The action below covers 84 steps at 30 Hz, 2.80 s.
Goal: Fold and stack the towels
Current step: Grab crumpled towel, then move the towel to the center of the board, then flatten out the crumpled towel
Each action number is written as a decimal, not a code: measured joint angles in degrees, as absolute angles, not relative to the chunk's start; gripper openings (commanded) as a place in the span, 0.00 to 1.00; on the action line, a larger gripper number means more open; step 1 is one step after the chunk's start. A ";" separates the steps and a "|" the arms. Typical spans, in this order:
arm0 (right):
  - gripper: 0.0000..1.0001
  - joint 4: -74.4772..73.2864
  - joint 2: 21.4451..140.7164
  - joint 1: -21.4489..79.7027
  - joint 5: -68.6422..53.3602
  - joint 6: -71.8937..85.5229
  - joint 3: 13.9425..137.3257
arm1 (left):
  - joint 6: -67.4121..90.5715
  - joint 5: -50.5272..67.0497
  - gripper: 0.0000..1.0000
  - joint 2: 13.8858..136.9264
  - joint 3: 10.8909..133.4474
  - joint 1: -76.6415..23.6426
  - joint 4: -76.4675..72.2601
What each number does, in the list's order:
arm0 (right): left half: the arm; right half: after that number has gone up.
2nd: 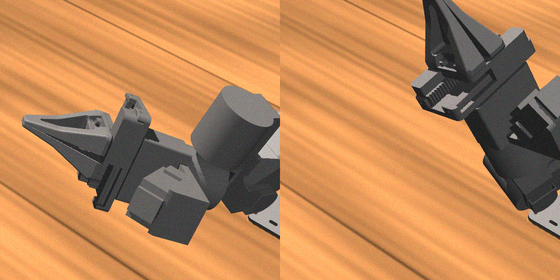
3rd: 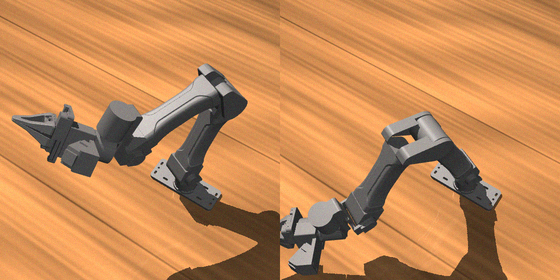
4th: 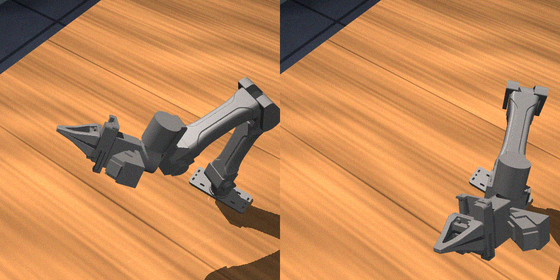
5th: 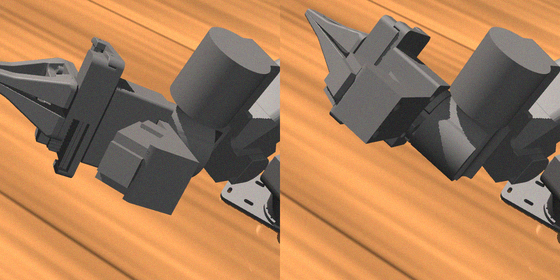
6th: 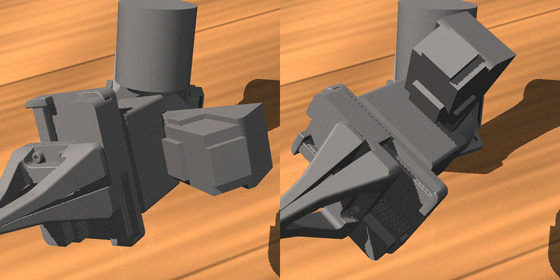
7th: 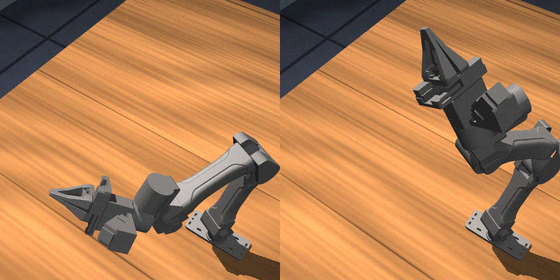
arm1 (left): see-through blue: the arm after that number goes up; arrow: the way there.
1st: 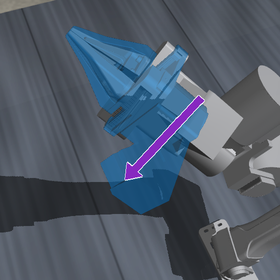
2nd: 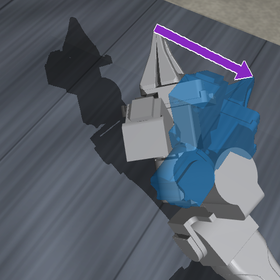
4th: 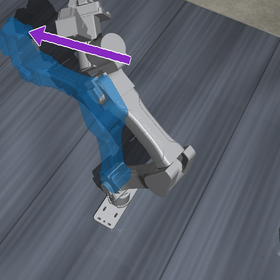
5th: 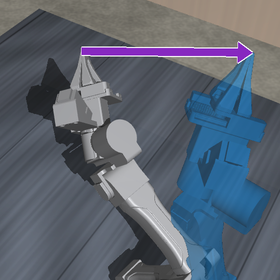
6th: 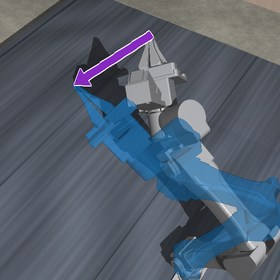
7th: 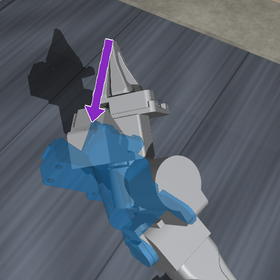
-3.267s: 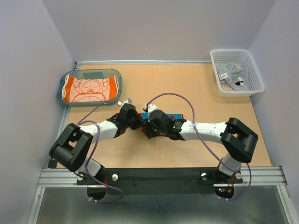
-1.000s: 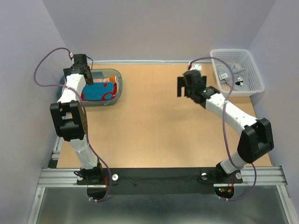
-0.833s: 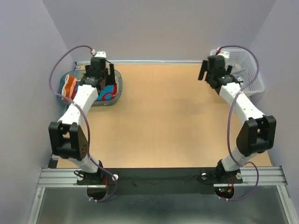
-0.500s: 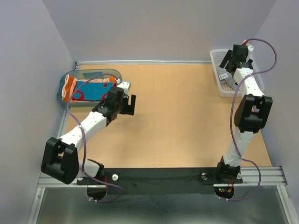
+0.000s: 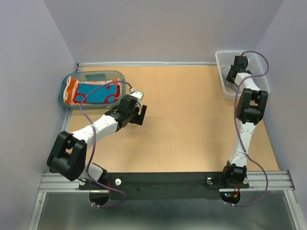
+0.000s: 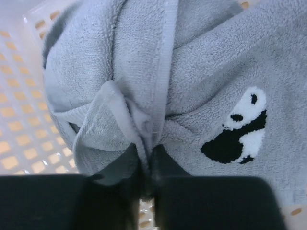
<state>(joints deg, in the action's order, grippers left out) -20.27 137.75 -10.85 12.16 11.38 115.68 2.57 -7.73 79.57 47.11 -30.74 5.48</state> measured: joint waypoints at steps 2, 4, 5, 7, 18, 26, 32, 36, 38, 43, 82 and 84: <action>0.01 -19.59 137.32 -10.85 11.88 10.17 115.68 | 2.59 -8.05 0.91 80.71 47.40 -30.74 5.52; 0.00 -19.03 136.35 -10.83 11.73 9.06 115.35 | 2.59 -8.27 0.91 81.28 47.70 -30.74 5.52; 0.00 -19.00 135.09 -10.81 11.70 7.97 115.07 | 2.59 -8.32 0.91 81.36 47.81 -30.74 5.52; 0.00 -19.05 132.20 -10.79 11.62 5.80 114.08 | 2.63 -8.38 0.91 81.36 48.16 -30.74 5.50; 0.01 -17.56 107.48 -4.75 7.05 -1.34 113.97 | 3.70 -8.73 0.91 77.91 48.60 -30.74 5.41; 0.13 -14.83 94.61 9.67 2.04 -3.11 104.07 | 4.64 -10.61 0.91 73.34 48.60 -30.74 5.32; 0.43 -16.75 84.62 23.09 1.54 1.72 77.41 | 5.50 -12.49 0.91 71.29 48.45 -30.74 5.19; 0.66 -20.56 81.49 32.84 0.71 7.51 61.91 | 7.01 -13.15 0.91 69.60 48.16 -30.74 5.08; 0.71 -23.24 80.05 37.80 -1.72 11.00 56.38 | 8.45 -12.86 0.91 68.69 47.77 -30.74 4.95; 0.71 -27.27 74.83 39.70 -3.77 15.51 53.10 | 13.96 -9.85 0.91 67.37 46.28 -30.76 4.73; 0.51 -22.70 86.78 26.30 -5.26 17.39 46.35 | 26.39 -6.48 0.48 112.38 73.95 -33.58 5.21; 0.51 -21.82 85.56 26.35 -6.92 19.09 44.66 | 25.80 -6.94 0.48 114.61 77.52 -33.21 5.93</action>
